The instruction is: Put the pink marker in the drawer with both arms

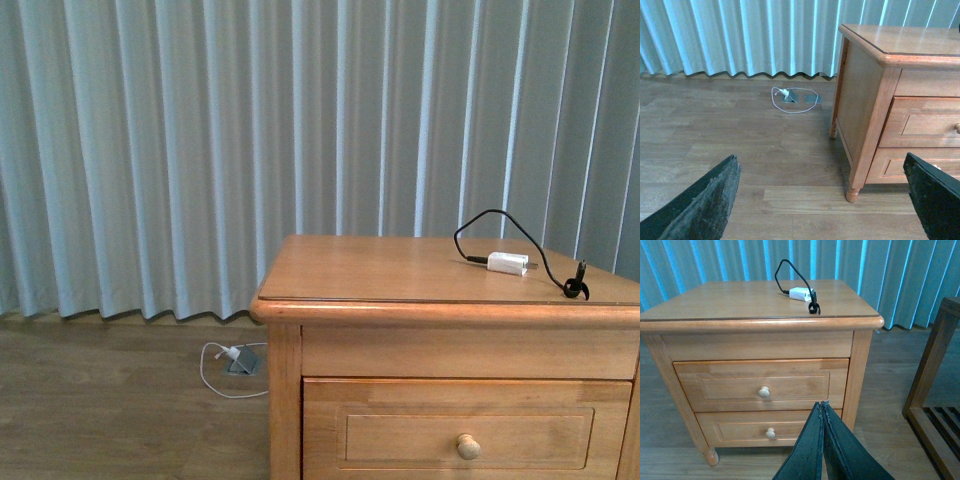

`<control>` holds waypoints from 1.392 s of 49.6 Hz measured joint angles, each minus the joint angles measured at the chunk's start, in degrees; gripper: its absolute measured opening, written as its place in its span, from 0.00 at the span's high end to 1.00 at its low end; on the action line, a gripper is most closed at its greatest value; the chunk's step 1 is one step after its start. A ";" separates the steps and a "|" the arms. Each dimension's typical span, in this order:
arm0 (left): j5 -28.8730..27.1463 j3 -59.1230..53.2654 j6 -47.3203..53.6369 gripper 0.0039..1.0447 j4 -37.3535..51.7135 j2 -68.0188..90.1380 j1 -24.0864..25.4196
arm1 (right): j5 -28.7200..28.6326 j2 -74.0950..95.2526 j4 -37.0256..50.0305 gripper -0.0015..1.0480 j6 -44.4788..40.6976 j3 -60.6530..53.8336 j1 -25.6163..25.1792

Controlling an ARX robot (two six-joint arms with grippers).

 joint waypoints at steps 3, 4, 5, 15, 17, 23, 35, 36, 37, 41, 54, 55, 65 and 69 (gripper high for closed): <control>0.00 0.00 -0.02 0.05 0.00 0.00 0.00 | 0.00 -1.73 -0.63 0.99 -0.02 -1.16 0.00; 0.00 0.00 -0.02 0.05 0.00 0.00 0.00 | -0.02 -2.12 -0.79 0.99 0.00 -1.40 0.00; 0.00 0.00 0.00 0.05 0.00 0.00 0.00 | -0.02 -2.54 -0.96 0.99 -0.02 -1.64 0.00; 0.00 0.00 0.00 0.05 0.00 0.00 0.00 | -0.02 -7.80 -3.91 0.99 -0.02 -3.85 0.00; 0.00 0.00 0.00 0.05 0.00 0.00 0.00 | -0.02 -8.72 -4.52 0.99 -0.02 -4.15 0.00; -0.02 0.00 0.00 0.05 0.00 0.00 0.00 | -0.02 -11.41 -6.38 0.99 -0.02 -4.96 0.00; -0.02 0.00 0.00 0.05 0.00 0.00 0.00 | -0.02 -15.37 -7.93 0.99 -0.04 -6.88 0.00; 0.00 0.00 0.00 0.05 0.00 0.00 0.00 | -0.02 -15.85 -8.35 0.99 -0.04 -6.88 0.00; 0.00 0.00 0.00 0.05 0.00 0.00 0.00 | -0.02 -16.31 -8.72 0.99 -0.04 -6.88 0.00; 0.00 0.00 0.00 0.05 0.00 0.00 0.00 | -0.02 -18.51 -11.10 0.99 -0.04 -6.86 0.00; -0.02 0.00 0.00 0.05 0.00 0.00 0.00 | -0.07 -27.21 -20.11 0.99 -0.07 -6.82 0.00; -0.02 0.00 0.00 0.05 0.00 0.00 0.00 | -0.07 -27.26 -20.11 0.99 -0.07 -6.82 0.00; -0.02 0.00 -0.02 0.05 0.00 0.00 0.00 | -0.04 -27.28 -20.13 0.74 -0.13 -6.82 0.00; 0.00 0.00 0.00 0.05 0.00 0.00 0.00 | -0.04 -27.28 -20.13 0.61 -0.13 -6.82 0.00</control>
